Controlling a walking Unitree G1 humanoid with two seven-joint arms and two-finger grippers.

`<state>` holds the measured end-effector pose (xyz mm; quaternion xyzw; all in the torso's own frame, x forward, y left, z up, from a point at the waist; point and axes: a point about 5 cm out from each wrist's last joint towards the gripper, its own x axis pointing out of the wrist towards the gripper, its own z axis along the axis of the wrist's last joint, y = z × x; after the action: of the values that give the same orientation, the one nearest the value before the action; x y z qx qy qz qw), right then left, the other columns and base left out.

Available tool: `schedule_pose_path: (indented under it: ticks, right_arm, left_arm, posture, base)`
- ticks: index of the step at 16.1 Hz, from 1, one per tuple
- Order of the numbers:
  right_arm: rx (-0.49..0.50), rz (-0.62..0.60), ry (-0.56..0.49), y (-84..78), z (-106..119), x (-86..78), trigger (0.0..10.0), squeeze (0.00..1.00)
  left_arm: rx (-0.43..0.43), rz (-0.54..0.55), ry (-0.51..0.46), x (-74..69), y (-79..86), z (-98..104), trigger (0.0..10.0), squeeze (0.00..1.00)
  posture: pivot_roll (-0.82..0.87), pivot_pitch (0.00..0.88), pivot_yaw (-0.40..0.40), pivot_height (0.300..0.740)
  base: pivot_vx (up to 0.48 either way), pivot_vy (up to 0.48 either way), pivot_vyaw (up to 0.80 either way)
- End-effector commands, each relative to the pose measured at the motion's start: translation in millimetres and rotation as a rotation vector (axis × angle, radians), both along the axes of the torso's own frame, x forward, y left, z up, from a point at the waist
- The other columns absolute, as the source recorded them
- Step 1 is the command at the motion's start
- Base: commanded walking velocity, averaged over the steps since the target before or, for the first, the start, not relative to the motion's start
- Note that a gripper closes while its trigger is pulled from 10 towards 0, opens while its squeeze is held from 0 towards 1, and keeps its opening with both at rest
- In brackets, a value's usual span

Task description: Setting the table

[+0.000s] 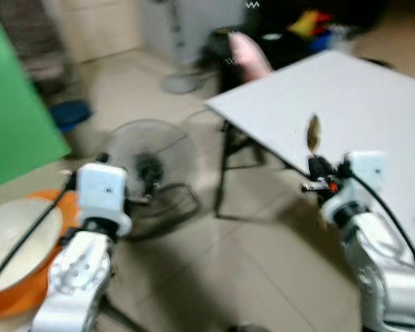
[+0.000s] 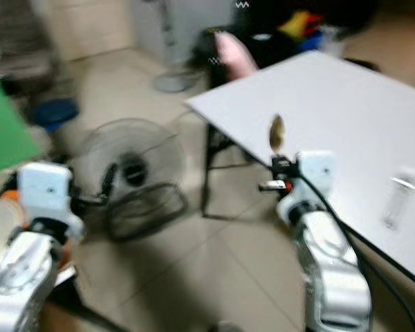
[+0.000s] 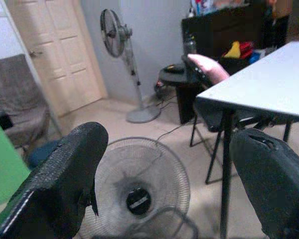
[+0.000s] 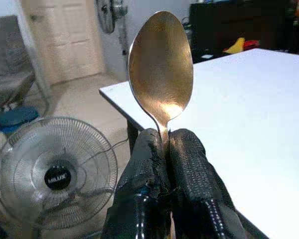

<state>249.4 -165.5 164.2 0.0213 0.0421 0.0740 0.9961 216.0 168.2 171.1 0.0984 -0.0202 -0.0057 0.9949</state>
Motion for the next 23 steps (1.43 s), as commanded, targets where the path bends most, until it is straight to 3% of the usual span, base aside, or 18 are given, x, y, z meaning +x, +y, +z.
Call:
schedule_pose_path:
  ticks: [1, 14, 23]
  right_arm:
    - [-0.005, 0.022, 0.000, 6.0, 1.8, 2.3, 10.0, 0.00]
    - [-0.035, 0.021, 0.052, 11.4, -1.9, 15.4, 10.0, 0.00]
    - [-0.068, 0.025, 0.033, 16.2, 1.3, 24.0, 10.0, 0.00]
  left_arm:
    - [-0.011, 0.029, -0.008, -0.2, 4.6, 0.7, 10.0, 0.00]
    - [0.019, 0.005, -0.009, 5.6, 11.5, 3.2, 10.0, 0.00]
    - [0.022, -0.018, -0.005, 11.2, 13.6, 1.1, 10.0, 0.00]
  posture:
    - [-0.13, 0.000, 0.009, 0.740]
    - [-0.13, 0.000, 0.017, 0.740]
    - [-0.13, 0.000, 0.020, 0.740]
  base:
    - [0.000, 0.000, -0.80]
    - [0.277, 0.000, -0.77]
    - [0.337, 0.000, 0.00]
